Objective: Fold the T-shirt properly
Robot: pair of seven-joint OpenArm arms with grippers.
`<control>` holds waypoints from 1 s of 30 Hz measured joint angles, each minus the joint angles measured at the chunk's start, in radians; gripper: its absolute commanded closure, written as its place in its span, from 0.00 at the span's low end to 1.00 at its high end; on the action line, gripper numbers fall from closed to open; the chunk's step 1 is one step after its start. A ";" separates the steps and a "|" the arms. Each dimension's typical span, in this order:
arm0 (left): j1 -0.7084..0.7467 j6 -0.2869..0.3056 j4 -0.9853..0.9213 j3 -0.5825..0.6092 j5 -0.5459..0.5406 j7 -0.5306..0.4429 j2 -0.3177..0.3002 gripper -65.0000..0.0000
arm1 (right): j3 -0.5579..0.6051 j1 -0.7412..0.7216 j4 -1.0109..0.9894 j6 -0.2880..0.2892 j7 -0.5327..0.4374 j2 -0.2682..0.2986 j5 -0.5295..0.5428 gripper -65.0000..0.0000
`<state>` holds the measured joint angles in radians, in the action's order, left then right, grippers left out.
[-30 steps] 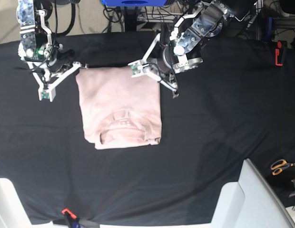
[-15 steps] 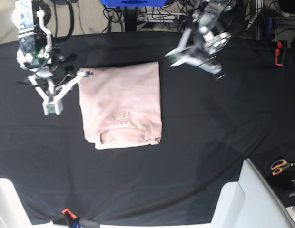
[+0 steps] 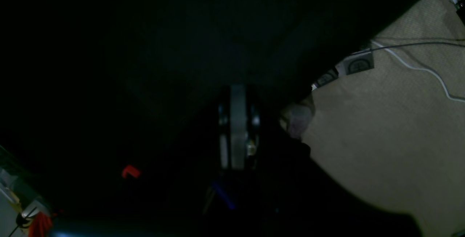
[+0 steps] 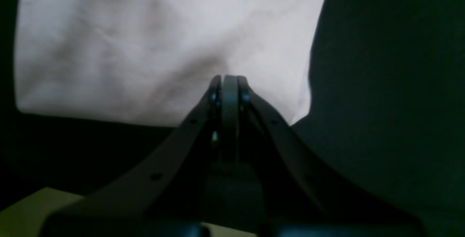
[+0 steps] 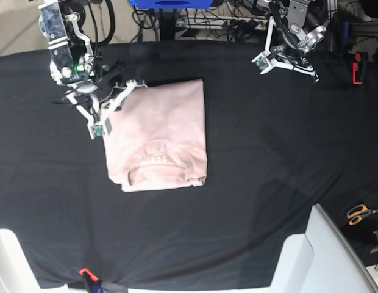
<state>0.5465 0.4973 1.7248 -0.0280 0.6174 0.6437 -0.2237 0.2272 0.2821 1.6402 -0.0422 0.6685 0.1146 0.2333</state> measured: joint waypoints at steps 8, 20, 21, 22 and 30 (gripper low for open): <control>0.000 0.000 0.000 -0.003 0.000 0.003 0.000 1.00 | -0.153 -0.030 -0.185 0.008 -0.107 0.024 0.009 1.00; 0.064 -0.001 0.066 -0.025 -0.183 -0.104 -0.007 1.00 | -0.212 0.137 0.150 -0.003 -0.099 0.015 -0.002 1.00; 0.093 -0.002 0.075 -0.035 -0.212 -0.126 -0.010 1.00 | -0.212 0.159 0.162 -0.002 -0.097 0.017 -0.003 1.00; 0.124 -0.003 0.076 -0.038 -0.229 -0.140 -0.011 1.00 | -0.212 0.185 0.169 -0.001 -0.093 0.027 -0.005 1.00; 0.318 -0.001 0.077 -0.028 -0.230 -0.180 -0.003 1.00 | -0.288 0.452 0.315 -0.104 0.055 0.080 0.000 1.00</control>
<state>0.8642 0.4965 1.8015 -0.0559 0.3878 0.4637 -0.2268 -0.0612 0.7345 1.9549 -0.1463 0.7238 0.1951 0.2333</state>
